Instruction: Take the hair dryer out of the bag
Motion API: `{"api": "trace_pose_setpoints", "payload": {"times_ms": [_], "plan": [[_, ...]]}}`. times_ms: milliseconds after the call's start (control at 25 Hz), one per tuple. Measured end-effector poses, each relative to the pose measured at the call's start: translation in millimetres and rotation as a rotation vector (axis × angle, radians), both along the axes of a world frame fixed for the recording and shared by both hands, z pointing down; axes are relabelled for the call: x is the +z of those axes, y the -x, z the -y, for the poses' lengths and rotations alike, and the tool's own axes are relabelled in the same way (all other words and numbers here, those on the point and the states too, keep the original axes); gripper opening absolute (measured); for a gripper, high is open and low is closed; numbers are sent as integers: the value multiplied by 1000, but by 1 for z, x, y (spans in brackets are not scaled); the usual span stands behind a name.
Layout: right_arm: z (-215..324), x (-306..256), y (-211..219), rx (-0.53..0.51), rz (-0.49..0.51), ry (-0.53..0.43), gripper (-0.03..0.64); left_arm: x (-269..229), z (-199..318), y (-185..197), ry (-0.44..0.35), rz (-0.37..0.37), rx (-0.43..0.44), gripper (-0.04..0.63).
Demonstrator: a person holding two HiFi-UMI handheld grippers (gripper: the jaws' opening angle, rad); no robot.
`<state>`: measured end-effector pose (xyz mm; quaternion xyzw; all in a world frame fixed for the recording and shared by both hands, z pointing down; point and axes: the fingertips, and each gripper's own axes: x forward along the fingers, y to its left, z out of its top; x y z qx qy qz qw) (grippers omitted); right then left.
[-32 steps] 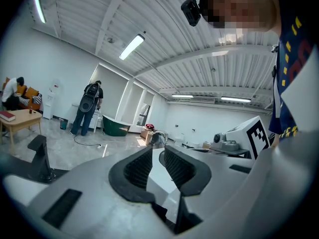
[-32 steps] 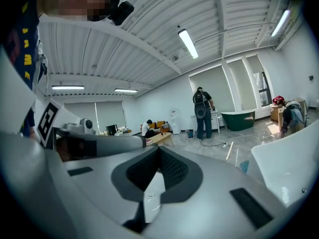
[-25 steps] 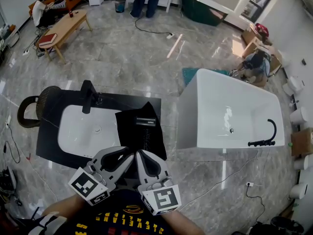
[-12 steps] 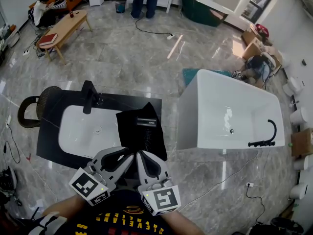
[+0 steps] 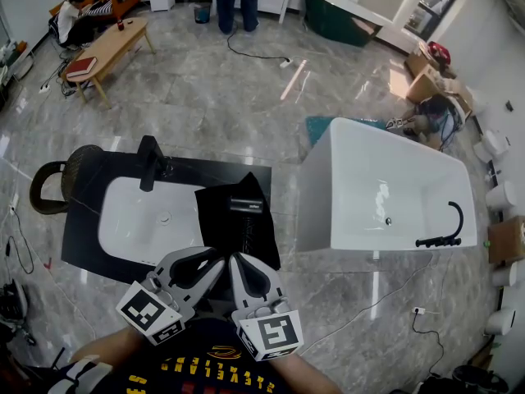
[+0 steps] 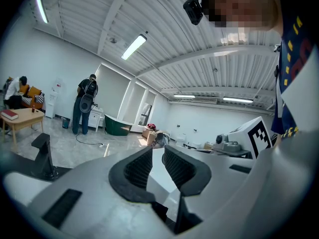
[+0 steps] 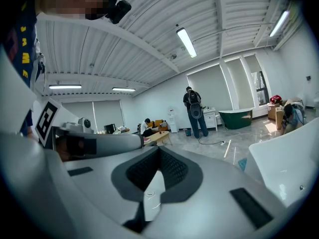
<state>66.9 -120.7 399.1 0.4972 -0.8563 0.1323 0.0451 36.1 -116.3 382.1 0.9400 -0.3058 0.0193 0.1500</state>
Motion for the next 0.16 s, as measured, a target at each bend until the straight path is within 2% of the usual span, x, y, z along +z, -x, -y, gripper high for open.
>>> {"api": "trace_pose_setpoints", "payload": {"times_ms": [160], "plan": [[1, 0, 0, -2, 5, 10, 8, -4, 7, 6, -21, -7, -24, 77]]}}
